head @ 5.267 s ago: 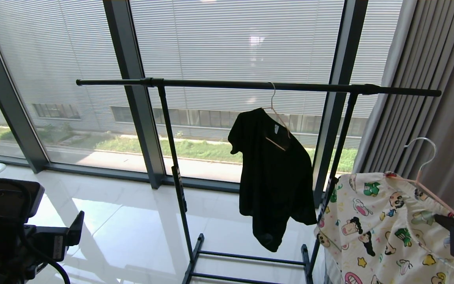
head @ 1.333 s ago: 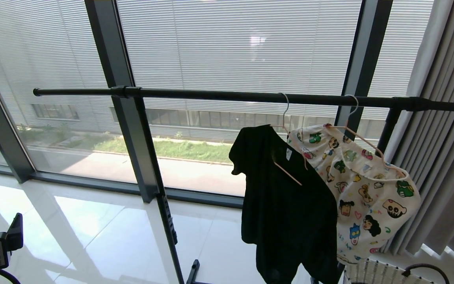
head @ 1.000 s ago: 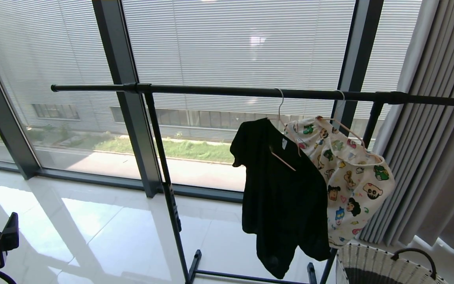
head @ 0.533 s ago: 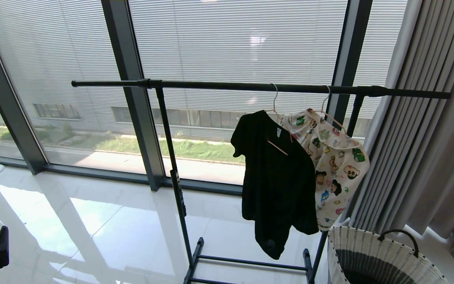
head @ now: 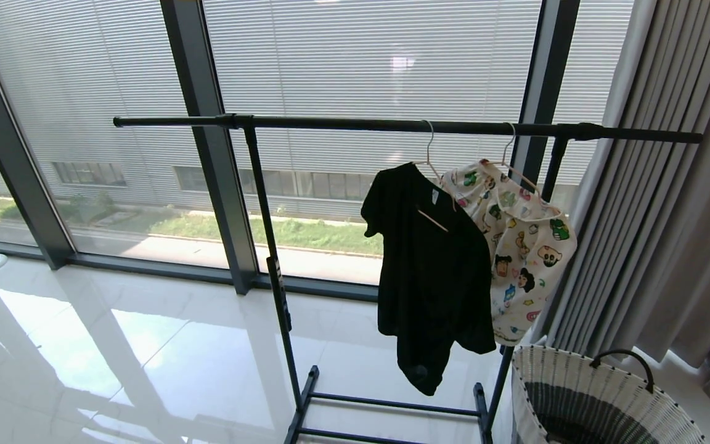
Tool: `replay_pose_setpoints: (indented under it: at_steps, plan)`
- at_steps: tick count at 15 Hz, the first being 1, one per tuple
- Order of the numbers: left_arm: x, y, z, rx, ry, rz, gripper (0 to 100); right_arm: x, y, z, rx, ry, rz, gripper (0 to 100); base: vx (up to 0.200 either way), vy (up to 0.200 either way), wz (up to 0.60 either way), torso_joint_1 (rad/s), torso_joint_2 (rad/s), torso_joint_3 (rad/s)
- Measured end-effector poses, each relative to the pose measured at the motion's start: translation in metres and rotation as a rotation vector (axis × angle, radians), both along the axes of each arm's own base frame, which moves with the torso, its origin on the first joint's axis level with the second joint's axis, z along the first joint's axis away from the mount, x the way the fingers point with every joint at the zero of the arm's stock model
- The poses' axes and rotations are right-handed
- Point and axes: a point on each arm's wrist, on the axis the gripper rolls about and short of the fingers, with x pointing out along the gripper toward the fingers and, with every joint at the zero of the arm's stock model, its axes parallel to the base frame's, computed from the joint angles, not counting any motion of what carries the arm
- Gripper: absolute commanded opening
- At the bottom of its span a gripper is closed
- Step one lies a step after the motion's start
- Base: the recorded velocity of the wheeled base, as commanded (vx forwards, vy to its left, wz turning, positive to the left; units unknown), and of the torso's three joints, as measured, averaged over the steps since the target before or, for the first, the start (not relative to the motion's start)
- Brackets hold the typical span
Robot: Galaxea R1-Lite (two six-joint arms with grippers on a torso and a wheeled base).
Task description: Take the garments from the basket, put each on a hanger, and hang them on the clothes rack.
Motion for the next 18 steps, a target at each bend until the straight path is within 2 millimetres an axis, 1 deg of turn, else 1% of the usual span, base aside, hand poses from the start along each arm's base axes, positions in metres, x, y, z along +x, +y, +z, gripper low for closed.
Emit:
replay_pose_setpoints:
  at_steps: [1, 2, 3, 5, 7, 9, 10, 11, 12, 14, 18]
  plan:
    - [-0.009, 0.000, -0.006, 0.004, -0.020, 0.013, 100, -0.010, 0.000, -0.010, -0.001, -0.022, -0.003, 100, 0.000, 0.000, 0.00, -0.217, 0.50, 0.256]
    - [-0.018, 0.001, -0.017, 0.006, -0.003, 0.042, 100, -0.020, 0.001, -0.022, 0.000, -0.050, -0.005, 100, 0.000, 0.000, 0.00, -0.222, 0.51, 0.286]
    - [-0.023, 0.001, -0.022, 0.009, -0.001, 0.056, 100, -0.029, 0.002, -0.033, 0.002, -0.082, -0.006, 100, 0.000, 0.000, 0.00, -0.212, 0.49, 0.271]
    - [-0.028, 0.001, -0.025, 0.009, -0.050, 0.058, 100, -0.043, 0.002, -0.057, 0.018, -0.156, -0.009, 100, 0.000, 0.000, 0.00, -0.122, 0.28, 0.154]
    - [-0.030, 0.001, -0.026, 0.009, -0.076, 0.059, 100, -0.044, 0.002, -0.071, 0.034, -0.276, -0.010, 100, 0.000, 0.000, 0.00, -0.039, 0.10, 0.056]
    - [-0.032, 0.001, -0.026, 0.010, -0.088, 0.059, 100, -0.040, 0.002, -0.084, 0.033, -0.357, -0.009, 100, 0.000, 0.000, 0.00, 0.000, 0.00, 0.000]
    - [-0.032, 0.001, -0.026, 0.017, -0.085, 0.059, 100, -0.038, 0.002, -0.087, 0.032, -0.405, -0.005, 100, 0.000, 0.000, 0.00, 0.000, 0.00, 0.000]
    - [-0.032, 0.001, -0.027, 0.020, -0.074, 0.053, 100, -0.037, 0.002, -0.095, 0.037, -0.383, -0.008, 100, 0.000, 0.000, 0.00, 0.000, 0.00, 0.000]
    - [-0.032, 0.001, -0.028, 0.018, -0.075, 0.049, 100, -0.037, 0.002, -0.098, 0.045, -0.374, -0.013, 100, 0.000, 0.000, 0.00, 0.000, 0.00, 0.000]
    - [-0.031, -0.001, -0.028, -0.006, -0.092, -0.034, 100, -0.037, 0.001, -0.101, 0.062, -0.375, -0.030, 100, 0.000, 0.000, 0.00, 0.000, 0.00, 0.000]
    - [-0.027, -0.010, -0.028, -0.077, -0.117, -0.472, 100, -0.037, 0.001, -0.102, 0.058, -0.373, -0.042, 100, 0.000, 0.000, 0.00, -0.024, 0.06, 0.032]
